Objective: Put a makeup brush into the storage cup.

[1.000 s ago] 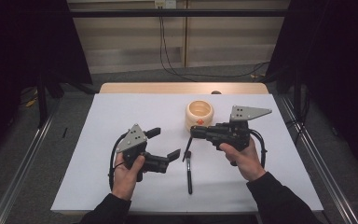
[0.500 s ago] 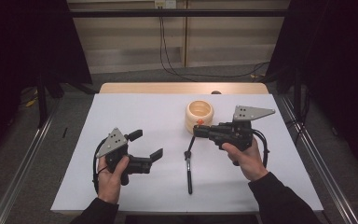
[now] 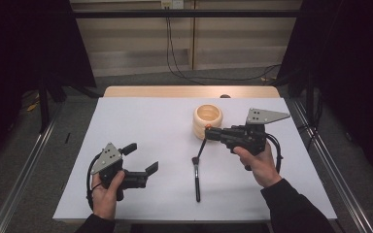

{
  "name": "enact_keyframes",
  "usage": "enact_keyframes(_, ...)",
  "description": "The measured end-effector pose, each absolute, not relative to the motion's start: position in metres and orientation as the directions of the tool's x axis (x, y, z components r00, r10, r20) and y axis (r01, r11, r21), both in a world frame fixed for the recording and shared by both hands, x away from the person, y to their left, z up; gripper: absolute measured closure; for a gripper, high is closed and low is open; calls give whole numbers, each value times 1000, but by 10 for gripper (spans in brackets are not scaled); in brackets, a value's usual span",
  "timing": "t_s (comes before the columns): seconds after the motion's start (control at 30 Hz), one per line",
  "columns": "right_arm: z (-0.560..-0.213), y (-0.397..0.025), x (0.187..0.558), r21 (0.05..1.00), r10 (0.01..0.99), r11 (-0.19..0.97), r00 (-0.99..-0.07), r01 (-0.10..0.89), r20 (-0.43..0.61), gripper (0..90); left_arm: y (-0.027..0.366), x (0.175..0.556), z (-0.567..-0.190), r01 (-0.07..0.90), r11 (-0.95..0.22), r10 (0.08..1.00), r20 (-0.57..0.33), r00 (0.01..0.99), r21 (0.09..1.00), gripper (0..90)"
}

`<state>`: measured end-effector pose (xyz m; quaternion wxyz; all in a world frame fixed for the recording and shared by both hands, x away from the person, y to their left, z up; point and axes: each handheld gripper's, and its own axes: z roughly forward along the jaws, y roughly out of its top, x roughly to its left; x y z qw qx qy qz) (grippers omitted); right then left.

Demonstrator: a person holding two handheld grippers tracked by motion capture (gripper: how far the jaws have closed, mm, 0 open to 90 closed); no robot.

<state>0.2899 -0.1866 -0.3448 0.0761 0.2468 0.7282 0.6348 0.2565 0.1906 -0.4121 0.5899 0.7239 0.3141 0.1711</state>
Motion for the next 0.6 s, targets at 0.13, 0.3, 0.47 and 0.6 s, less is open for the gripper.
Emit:
enact_keyframes(0.13,-345,-189,295,963,474,73,-858,260,196,847,198,248,-417,258,-123,668,-112,736,958,11)
enact_keyframes(0.3,-343,-194,303,964,500,61,-844,257,194,847,205,240,-422,263,-125,682,-110,723,957,10)
enact_keyframes(0.47,-339,-196,312,967,531,75,-831,242,166,847,208,235,-425,264,-133,698,-99,709,955,10)
enact_keyframes(0.6,-334,-200,320,965,560,87,-814,246,157,847,210,234,-430,274,-132,703,-105,703,953,10)
